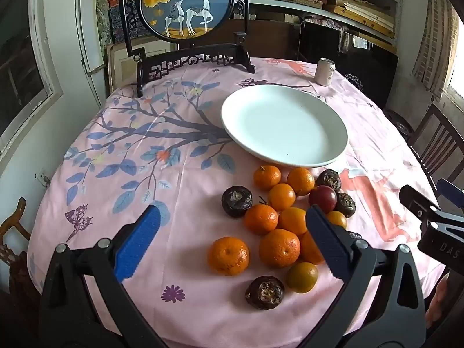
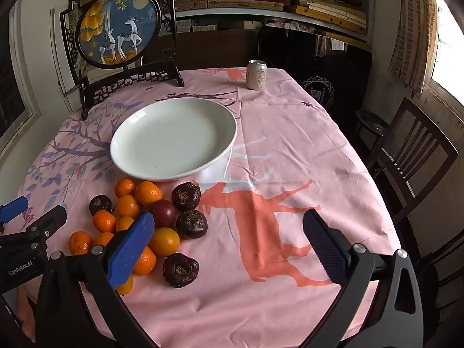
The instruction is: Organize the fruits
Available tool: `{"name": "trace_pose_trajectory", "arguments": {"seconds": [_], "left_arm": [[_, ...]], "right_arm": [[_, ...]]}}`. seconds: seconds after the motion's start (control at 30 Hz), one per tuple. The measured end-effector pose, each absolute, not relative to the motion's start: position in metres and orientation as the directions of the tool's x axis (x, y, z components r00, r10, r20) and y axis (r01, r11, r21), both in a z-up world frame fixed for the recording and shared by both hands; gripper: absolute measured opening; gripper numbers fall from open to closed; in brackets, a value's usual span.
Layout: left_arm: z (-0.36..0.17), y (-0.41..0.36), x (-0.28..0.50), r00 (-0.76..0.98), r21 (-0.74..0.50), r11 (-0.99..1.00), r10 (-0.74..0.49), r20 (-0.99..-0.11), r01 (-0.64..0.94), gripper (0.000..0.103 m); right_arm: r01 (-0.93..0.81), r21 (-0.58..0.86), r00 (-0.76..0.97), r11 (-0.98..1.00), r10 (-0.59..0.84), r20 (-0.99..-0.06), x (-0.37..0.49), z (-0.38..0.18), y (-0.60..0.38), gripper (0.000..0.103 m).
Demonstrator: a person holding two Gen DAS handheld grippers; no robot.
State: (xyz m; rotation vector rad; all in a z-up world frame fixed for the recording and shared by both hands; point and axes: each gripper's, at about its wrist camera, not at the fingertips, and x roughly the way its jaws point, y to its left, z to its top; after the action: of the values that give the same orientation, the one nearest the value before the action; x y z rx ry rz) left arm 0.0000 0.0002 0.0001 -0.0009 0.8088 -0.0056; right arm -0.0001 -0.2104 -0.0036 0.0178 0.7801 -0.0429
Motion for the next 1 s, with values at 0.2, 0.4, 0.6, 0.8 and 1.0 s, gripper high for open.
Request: {"name": "trace_pose_trajectory", "arguments": {"seconds": [0.2,0.4,0.6,0.8,1.0], "left_arm": [[0.0006,0.0005,-0.0007,0.694,-0.007,1.000,-0.010,-0.720,0.008,0.101],[0.0004,0.0006,-0.0002,0.692,-0.004,1.000,-0.007,-0.722,0.006,0.101],[-0.0023,0.0014,0.0012,0.694,-0.002,1.000,-0.004,-0.720,0.004,0.101],[0.0035,0.0036,-0.0011,0.694,-0.003,1.000,-0.003,-0.720,0.002,0.101],[0.0051,0.0049,-0.0008,0.695,-0.002,1.000,-0.003,-0.719,0.003,0.101]], "right_arm": [[0.037,0.004,0.707,0.999,-0.023,-0.707,0.0011,-0.0053,-0.2101,0.102],[0.030,-0.015,0.703,0.999,-0.032,-0.710,0.0004,-0.0062,-0.2048,0.102],[0.029,-0.015,0.702,0.999,-0.031,-0.712,0.0006,-0.0058,-0.2056,0.102],[0.026,-0.012,0.701,1.000,-0.027,-0.712,0.0012,-0.0043,-0.2073,0.102],[0.025,-0.012,0.703,1.000,-0.026,-0.710,0.0001,-0.0045,-0.2055,0.102]]}}
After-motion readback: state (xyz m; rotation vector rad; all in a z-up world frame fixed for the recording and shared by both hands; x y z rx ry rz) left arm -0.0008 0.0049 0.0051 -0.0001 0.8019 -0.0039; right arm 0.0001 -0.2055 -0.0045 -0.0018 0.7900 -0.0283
